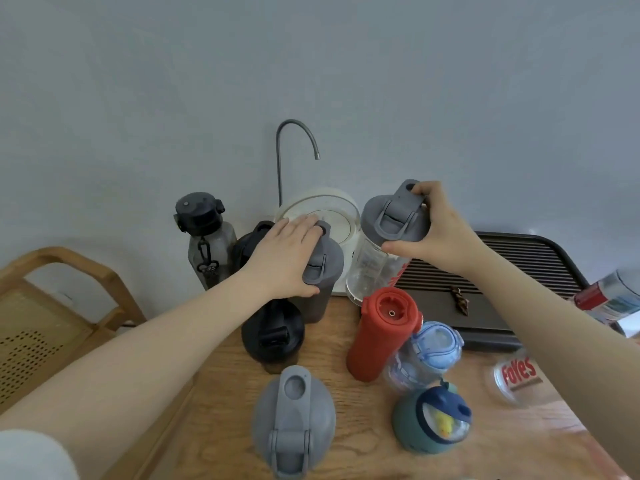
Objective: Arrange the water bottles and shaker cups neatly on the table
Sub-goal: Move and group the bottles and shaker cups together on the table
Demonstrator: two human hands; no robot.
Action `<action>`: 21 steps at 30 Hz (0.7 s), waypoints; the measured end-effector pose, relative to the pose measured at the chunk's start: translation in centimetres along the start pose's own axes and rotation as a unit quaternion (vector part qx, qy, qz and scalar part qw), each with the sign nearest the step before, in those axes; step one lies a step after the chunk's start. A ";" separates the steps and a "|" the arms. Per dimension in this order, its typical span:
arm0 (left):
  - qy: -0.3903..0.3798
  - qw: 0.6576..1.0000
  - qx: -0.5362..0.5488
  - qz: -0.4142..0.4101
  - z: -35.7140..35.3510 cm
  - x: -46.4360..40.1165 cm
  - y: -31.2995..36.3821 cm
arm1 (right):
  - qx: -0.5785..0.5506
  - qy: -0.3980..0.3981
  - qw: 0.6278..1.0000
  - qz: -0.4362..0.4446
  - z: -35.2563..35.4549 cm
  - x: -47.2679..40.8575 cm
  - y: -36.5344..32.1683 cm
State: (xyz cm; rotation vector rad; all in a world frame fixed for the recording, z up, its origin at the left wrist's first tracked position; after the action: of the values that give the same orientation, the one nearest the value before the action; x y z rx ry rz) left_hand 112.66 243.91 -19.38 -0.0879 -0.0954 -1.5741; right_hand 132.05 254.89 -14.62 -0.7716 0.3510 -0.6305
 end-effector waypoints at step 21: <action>-0.116 0.978 0.144 0.092 -3.6 8.4 -1.0 | -0.064 0.078 0.981 0.166 3.2 1.9 -7.5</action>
State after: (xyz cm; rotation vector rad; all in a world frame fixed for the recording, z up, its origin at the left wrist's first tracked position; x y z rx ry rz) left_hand 111.62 235.11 -22.01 -0.0507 -0.4845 -1.3463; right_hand 132.19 251.24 -7.12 -0.7662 0.6548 -0.3570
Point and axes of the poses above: each hand's wrist, its own x-axis away from the middle knuckle, its own z-axis out of the back of the hand, y = z × x, the point moved 3 cm from there along -x, towards the middle knuckle, and after that the axes turned 11 degrees about -y, right-handed, at the moved point
